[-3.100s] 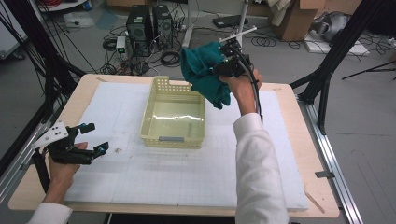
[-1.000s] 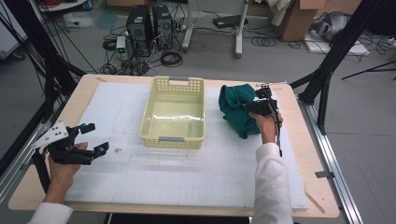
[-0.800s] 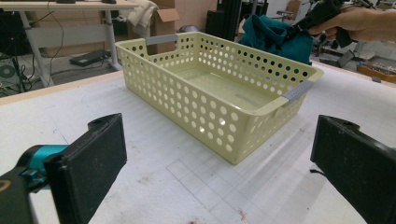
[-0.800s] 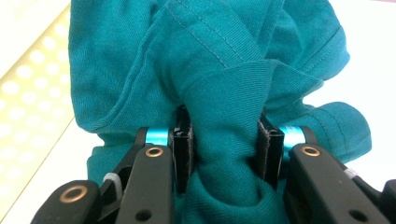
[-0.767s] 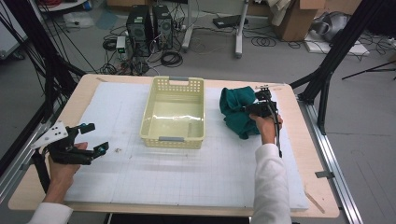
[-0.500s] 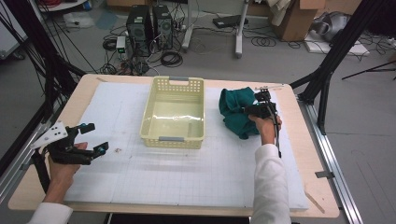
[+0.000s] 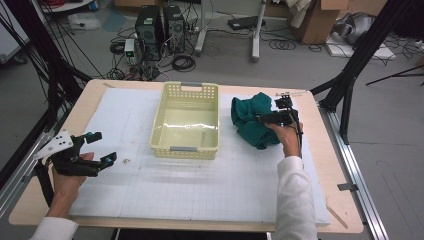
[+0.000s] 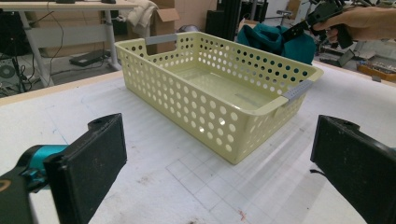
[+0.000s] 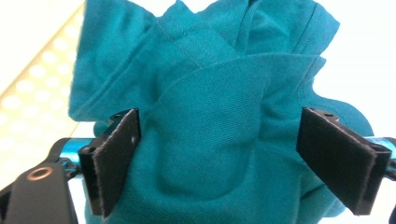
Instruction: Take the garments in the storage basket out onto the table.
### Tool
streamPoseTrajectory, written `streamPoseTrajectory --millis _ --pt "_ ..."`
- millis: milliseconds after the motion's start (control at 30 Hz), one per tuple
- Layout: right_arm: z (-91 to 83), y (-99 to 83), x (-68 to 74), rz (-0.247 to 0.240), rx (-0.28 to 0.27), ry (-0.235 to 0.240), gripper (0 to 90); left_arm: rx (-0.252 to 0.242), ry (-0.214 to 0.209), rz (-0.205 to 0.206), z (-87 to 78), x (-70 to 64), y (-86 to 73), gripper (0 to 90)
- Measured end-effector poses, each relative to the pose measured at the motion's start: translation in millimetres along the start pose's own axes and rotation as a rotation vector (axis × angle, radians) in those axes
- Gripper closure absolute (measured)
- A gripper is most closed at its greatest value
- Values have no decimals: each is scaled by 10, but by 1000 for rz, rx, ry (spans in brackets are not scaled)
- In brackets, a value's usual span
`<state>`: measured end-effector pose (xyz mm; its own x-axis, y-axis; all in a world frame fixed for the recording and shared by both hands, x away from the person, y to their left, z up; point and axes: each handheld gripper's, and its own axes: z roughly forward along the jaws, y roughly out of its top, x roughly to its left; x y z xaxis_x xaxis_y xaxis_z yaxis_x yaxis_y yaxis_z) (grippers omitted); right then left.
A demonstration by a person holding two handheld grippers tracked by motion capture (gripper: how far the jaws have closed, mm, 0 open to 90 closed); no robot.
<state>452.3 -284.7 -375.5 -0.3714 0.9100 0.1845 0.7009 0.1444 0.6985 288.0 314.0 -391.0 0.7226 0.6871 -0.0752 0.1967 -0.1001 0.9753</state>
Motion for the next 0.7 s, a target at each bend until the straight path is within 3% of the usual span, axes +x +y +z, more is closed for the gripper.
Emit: streamPoseTrajectory --millis 133,233,700 --pt "-59 16 24 -15 -31 6 94 -1 1 -2 -4 6 0 39" --pt "-108 28 42 -8 -55 29 6 -3 1 -1 -11 7 1 39" --pt "-526 13 203 -106 -171 98 5 4 1 5 -19 -12 0 39"
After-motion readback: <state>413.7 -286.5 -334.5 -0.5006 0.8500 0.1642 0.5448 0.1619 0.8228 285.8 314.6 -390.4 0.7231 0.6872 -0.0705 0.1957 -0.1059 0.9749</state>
